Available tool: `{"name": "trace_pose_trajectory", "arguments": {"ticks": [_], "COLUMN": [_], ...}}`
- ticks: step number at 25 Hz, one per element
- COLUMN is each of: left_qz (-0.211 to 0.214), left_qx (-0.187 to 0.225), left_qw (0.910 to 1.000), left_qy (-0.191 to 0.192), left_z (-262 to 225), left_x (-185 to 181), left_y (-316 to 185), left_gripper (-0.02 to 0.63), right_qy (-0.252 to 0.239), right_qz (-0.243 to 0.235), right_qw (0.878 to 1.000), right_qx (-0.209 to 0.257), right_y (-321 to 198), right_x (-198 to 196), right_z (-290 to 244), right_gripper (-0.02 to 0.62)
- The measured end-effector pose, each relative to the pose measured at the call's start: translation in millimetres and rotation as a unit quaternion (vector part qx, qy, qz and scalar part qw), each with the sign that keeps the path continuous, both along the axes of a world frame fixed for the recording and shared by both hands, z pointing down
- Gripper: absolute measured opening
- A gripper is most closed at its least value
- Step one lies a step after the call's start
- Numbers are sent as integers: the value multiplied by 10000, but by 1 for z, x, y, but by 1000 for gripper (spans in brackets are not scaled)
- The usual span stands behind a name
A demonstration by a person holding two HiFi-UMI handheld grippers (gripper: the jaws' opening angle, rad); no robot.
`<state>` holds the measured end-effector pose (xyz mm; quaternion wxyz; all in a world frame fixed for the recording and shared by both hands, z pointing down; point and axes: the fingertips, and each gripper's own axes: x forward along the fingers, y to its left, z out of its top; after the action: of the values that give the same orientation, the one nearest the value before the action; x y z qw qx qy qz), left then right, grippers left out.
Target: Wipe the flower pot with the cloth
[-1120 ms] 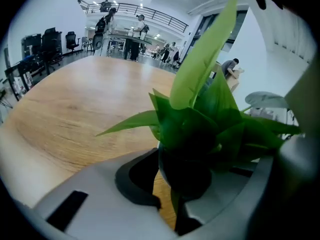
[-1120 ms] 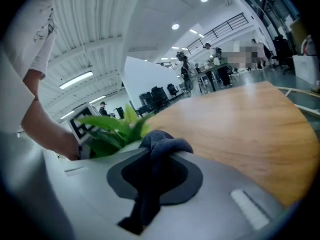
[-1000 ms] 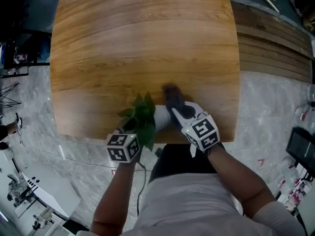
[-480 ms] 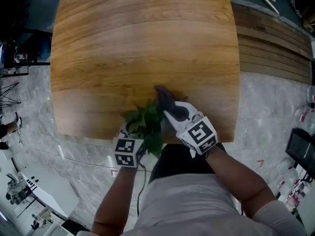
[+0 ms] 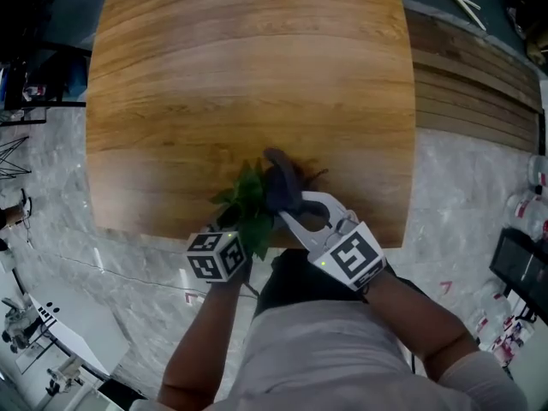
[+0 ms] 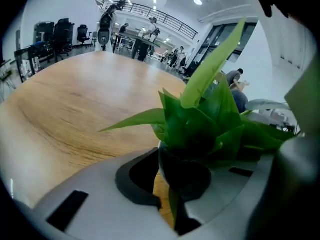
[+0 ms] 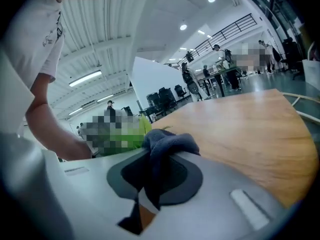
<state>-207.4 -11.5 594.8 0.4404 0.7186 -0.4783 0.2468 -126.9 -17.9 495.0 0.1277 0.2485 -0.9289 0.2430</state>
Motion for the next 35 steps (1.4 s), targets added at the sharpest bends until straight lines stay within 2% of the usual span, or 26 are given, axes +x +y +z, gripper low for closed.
{"name": "trace_pose_trajectory", "arguments": {"ticks": [3, 6, 8, 10, 14, 17, 20, 23, 26, 35], "left_qz": [-157, -325, -421, -544, -788, -831, -887, -857, -829, -742], "left_qx": [-73, -132, -194, -271, -391, -410, -415, -370, -342, -246], "left_qw": [9998, 9990, 9983, 9971, 9939, 9934, 9928, 9932, 9936, 9950], "left_qy": [121, 275, 365, 464, 670, 676, 684, 689, 681, 621], "left_z": [2, 3, 4, 5, 5, 4, 5, 2, -1, -13], "left_x": [0, -1, -2, -3, -6, -7, -9, -8, -6, 8], "left_y": [1, 0, 0, 1, 1, 1, 1, -1, -1, -4], "left_gripper": [32, 31, 29, 29, 26, 26, 26, 25, 23, 17], "right_qy": [379, 937, 1013, 863, 191, -25, 313, 809, 1101, 935], "right_qz": [207, 539, 616, 483, -72, -173, 113, 445, 556, 959], "right_qw": [9989, 9922, 9902, 9938, 9997, 9997, 9992, 9937, 9891, 9910], "right_qx": [-189, -613, -743, -508, 92, 177, -209, -629, -802, 21], "right_y": [1, -1, -2, 0, 15, 24, 21, 16, 16, -13], "right_x": [18, 49, 54, 40, -7, -15, 11, 43, 60, 90], "right_z": [36, 87, 92, 66, -4, -11, 29, 76, 100, 34], "right_gripper": [32, 32, 32, 32, 32, 32, 32, 32, 32, 32]}}
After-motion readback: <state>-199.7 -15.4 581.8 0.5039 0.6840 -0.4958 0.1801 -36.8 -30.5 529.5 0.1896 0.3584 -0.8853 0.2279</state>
